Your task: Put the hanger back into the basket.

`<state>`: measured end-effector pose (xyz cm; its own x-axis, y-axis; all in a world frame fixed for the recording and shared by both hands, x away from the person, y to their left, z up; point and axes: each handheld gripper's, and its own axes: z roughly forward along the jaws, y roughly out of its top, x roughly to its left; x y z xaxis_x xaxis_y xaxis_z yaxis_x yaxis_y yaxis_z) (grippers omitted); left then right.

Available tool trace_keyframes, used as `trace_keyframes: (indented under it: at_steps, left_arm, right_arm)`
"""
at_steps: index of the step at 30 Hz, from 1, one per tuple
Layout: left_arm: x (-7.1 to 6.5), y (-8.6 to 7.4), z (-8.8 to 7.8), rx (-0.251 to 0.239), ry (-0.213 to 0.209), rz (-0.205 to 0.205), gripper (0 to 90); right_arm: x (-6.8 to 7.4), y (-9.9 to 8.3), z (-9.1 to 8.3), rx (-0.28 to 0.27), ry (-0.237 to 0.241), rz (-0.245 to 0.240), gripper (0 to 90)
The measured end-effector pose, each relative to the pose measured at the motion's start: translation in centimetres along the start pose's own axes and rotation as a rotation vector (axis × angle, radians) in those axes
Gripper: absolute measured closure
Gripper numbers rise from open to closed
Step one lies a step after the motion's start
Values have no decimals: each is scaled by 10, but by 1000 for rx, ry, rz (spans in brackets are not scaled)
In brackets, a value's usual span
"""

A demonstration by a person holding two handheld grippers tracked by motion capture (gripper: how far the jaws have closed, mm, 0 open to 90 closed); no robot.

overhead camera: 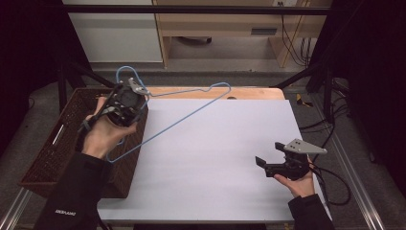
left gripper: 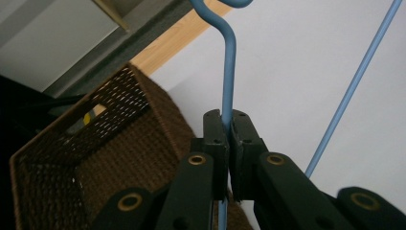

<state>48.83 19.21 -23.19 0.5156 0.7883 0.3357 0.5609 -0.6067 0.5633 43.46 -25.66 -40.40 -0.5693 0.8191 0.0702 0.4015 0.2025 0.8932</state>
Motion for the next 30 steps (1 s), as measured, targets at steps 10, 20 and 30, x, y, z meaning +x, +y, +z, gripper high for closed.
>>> trace_keyframes:
  at_steps: [10,20,30]
  left_arm:
    - [45,-30,-13,24,88,-102,871]
    - [81,-67,-15,81,156,-142,871]
    - [106,-99,-3,117,180,-175,871]
  right_arm:
    - [0,-3,-1,4,7,-1,66]
    - [1,-5,1,16,12,-1,62]
    - [2,-5,1,9,20,0,56]
